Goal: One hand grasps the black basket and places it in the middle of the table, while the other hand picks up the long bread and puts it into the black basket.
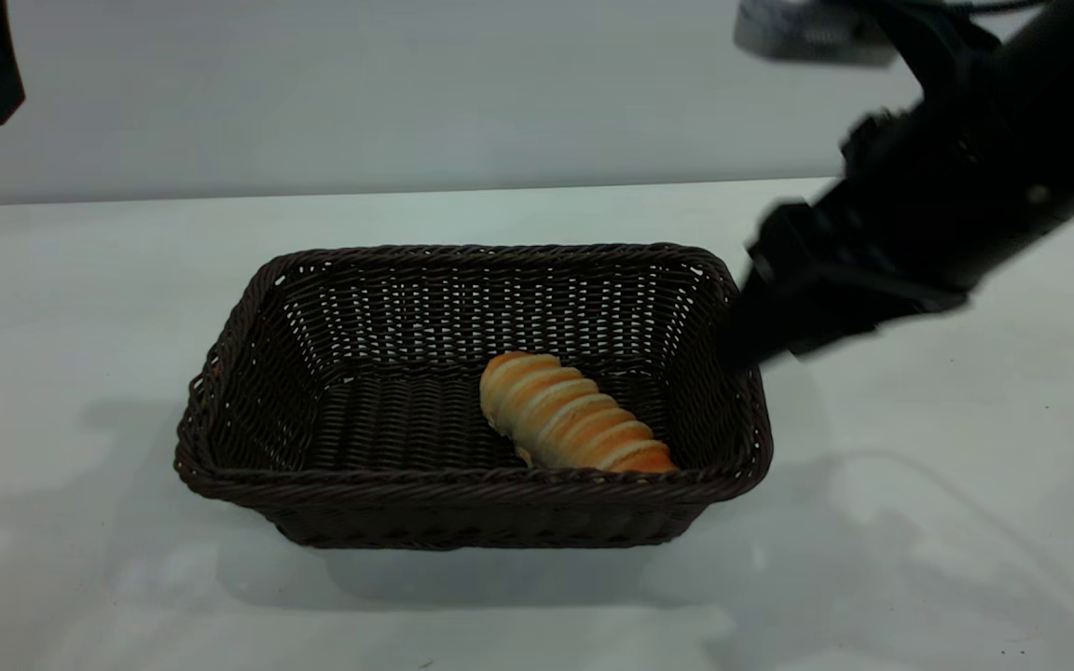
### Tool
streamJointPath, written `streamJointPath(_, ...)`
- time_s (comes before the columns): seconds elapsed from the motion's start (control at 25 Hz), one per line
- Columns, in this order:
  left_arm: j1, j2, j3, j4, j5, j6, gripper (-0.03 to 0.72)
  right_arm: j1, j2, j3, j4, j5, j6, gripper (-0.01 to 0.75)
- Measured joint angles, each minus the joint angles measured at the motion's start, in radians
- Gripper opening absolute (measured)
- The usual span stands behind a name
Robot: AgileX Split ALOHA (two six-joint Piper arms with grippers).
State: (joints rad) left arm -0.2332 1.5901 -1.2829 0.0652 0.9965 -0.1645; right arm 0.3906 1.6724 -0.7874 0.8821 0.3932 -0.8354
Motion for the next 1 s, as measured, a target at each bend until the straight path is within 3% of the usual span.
streamJointPath(0.08,0.0,0.0,0.0,0.001,0.005,0.0,0.424,-0.036,-0.021,0.0,-0.198,0.041,0.204,0.441)
streamJointPath(0.28,0.0,-0.009,0.0,0.016,0.036,0.009,0.424,-0.215,-0.118,0.0,-0.66,0.166,0.639,0.441)
streamJointPath(0.44,0.0,-0.093,0.0,0.067,0.059,0.015,0.424,-0.261,-0.271,0.0,-0.892,0.352,0.79,0.441)
streamJointPath(0.64,0.0,-0.297,0.0,0.096,0.102,0.015,0.424,-0.261,-0.545,0.0,-0.958,0.544,0.835,0.441)
streamJointPath(1.0,0.0,-0.717,0.191,0.115,0.072,0.015,0.424,-0.26,-1.043,0.005,-0.847,0.718,0.772,0.441)
